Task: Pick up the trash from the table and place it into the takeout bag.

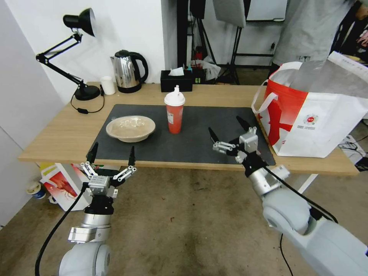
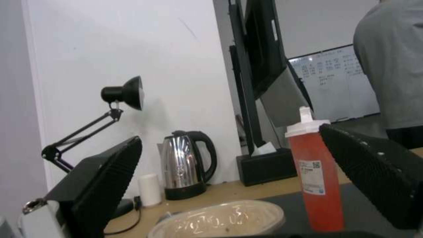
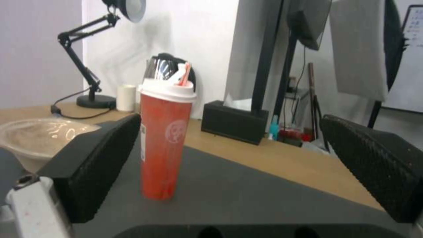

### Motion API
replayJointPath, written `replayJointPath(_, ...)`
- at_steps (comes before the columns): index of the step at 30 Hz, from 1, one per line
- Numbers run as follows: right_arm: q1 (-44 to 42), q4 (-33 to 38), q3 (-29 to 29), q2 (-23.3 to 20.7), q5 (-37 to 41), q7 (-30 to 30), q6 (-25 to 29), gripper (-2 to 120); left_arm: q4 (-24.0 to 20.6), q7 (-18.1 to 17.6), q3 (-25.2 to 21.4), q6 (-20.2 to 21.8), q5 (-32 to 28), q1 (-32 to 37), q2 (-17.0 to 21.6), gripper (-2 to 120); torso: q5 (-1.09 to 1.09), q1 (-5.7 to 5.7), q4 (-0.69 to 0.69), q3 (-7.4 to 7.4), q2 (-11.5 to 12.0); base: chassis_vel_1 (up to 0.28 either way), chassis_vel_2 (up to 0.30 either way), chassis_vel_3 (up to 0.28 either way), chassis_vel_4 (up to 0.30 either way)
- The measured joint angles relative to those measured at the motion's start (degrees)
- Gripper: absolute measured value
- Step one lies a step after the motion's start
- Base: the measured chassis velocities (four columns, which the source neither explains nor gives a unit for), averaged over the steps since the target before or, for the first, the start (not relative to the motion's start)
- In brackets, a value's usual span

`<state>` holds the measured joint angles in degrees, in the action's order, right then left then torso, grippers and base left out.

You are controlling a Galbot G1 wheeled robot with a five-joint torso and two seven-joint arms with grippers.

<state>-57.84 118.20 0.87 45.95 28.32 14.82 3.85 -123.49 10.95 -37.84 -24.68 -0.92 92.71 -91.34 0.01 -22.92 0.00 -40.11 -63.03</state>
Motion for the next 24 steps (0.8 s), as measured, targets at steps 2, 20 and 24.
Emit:
replayJointPath(2,1.1,-0.7,-0.9,0.0,0.3,0.0,-0.2,100,-0.1,0.0,-0.1,0.0,0.0,0.1,0.0,100,-0.01,0.0,0.0,0.0,0.0,0.0,0.0,0.0,0.0)
replayJointPath(20,7.1,-4.3,-7.2,3.5,3.3,-0.1,-1.8,100,-1.1,-0.1,-1.1,0.1,-0.1,0.5,0.0,100,-0.02,0.0,0.0,0.01,0.0,0.0,0.0,0.0,0.0)
replayJointPath(24,9.1,-5.8,-8.8,3.8,4.4,-0.3,-2.2,100,-1.4,-0.1,-1.1,0.1,-0.1,0.9,0.0,100,-0.01,0.0,0.0,0.01,0.0,0.0,0.0,0.0,0.0)
